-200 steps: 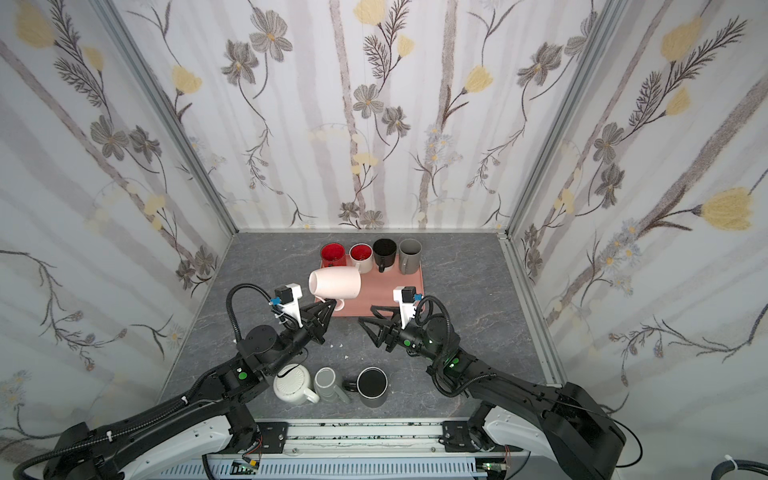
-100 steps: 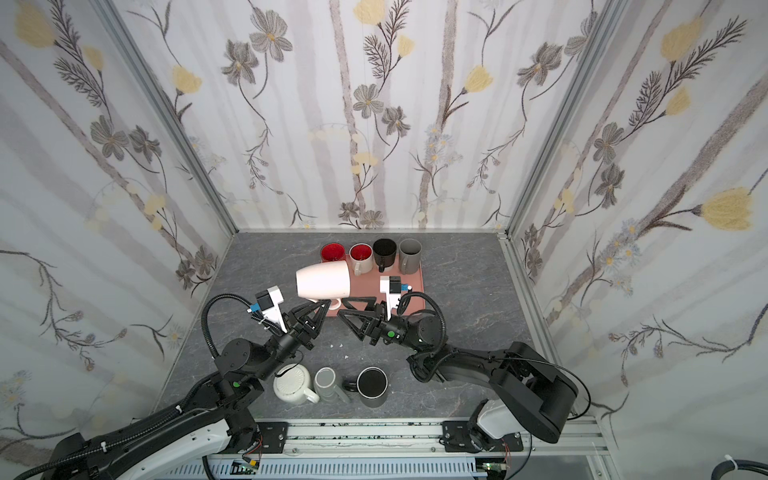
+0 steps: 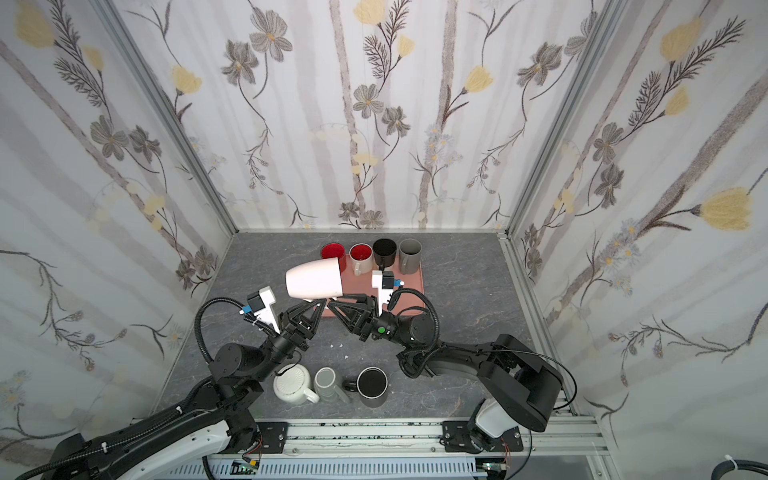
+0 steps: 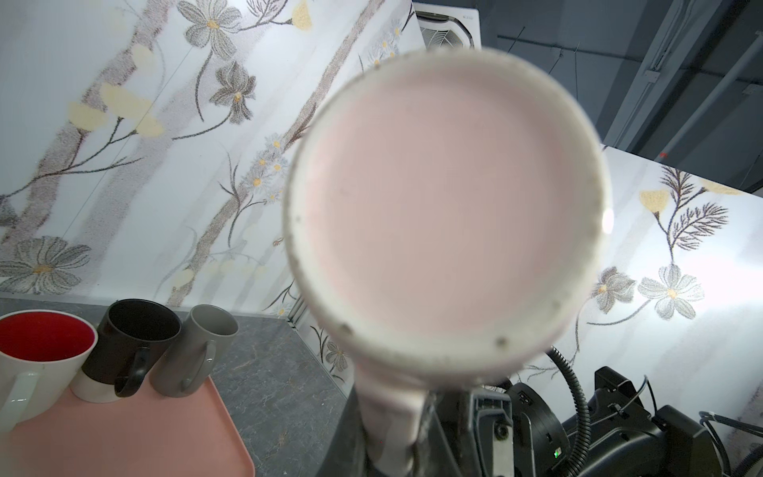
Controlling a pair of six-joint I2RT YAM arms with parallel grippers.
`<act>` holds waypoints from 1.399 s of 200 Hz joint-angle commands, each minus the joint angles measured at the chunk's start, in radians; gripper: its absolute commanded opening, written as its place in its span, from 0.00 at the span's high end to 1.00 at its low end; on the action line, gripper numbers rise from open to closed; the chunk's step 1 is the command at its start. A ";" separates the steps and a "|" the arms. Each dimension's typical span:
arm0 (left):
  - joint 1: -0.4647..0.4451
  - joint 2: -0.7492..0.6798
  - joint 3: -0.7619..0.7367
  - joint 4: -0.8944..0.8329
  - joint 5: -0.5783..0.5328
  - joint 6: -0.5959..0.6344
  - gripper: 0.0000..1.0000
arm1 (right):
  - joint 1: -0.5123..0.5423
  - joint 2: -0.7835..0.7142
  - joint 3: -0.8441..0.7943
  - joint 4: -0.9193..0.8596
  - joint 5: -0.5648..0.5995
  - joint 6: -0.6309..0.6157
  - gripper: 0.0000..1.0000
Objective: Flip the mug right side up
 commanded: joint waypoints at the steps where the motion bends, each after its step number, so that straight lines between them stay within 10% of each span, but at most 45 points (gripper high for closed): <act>1: 0.002 0.001 0.000 0.093 -0.001 -0.012 1.00 | 0.007 0.008 0.017 0.052 0.008 0.003 0.72; 54: 0.001 0.003 0.003 0.069 -0.008 -0.043 1.00 | 0.011 -0.009 0.013 0.045 0.044 0.006 1.00; 84: 0.002 -0.023 -0.016 0.053 -0.055 -0.065 0.31 | 0.010 -0.081 -0.009 -0.069 0.152 -0.032 1.00; 130: 0.001 -0.080 -0.035 -0.004 -0.097 -0.066 0.01 | -0.006 -0.219 0.012 -0.414 0.312 -0.157 1.00; 198: 0.002 -0.314 0.002 -0.313 -0.265 0.057 0.00 | -0.064 -0.156 0.302 -1.249 0.425 -0.431 1.00; 280: 0.001 -0.426 0.014 -0.444 -0.312 0.091 0.00 | -0.011 0.297 0.644 -1.547 0.483 -0.625 1.00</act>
